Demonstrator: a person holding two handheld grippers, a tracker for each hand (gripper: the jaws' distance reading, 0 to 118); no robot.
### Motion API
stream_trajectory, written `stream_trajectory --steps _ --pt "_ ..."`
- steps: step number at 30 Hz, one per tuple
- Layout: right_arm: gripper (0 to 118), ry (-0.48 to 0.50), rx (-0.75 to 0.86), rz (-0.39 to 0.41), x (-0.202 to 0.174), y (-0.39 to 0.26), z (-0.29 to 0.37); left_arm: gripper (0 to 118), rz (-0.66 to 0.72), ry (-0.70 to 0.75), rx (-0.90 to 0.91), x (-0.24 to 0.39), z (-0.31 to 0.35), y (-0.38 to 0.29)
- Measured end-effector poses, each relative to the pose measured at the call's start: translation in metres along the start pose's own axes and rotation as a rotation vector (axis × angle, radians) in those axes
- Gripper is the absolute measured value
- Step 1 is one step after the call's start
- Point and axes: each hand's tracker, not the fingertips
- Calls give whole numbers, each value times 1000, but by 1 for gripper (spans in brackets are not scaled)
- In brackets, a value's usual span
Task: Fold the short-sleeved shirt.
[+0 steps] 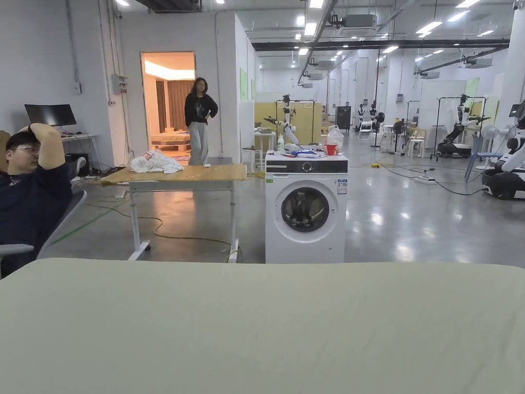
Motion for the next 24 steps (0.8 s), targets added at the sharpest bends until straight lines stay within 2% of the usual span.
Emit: stream_trajectory --steps 2,3,4,5,7,9,12,14,24 --pt "22 0 -3 6 0 1 0 25 27 -42 -6 -3 5 6" --pt "38 -4 -5 8 -1 1 -1 38 42 -72 12 -3 9 8" --pt "59 -8 -6 9 -1 2 -1 59 42 -79 22 -2 10 11" --pt "70 -8 -7 9 -1 2 -1 72 37 -75 29 0 10 12" --pt "85 2 -5 10 -4 3 -2 83 13 -64 52 5 12 12" --pt "94 7 6 28 -8 4 -2 84 3 -62 65 8 10 13" --pt "117 0 15 64 -11 4 -4 104 24 -54 55 8 6 13" --pt "118 -1 27 78 -12 4 -4 114 47 -45 59 7 5 13" --pt "118 -16 23 81 -11 2 -3 115 47 -27 28 3 2 10"
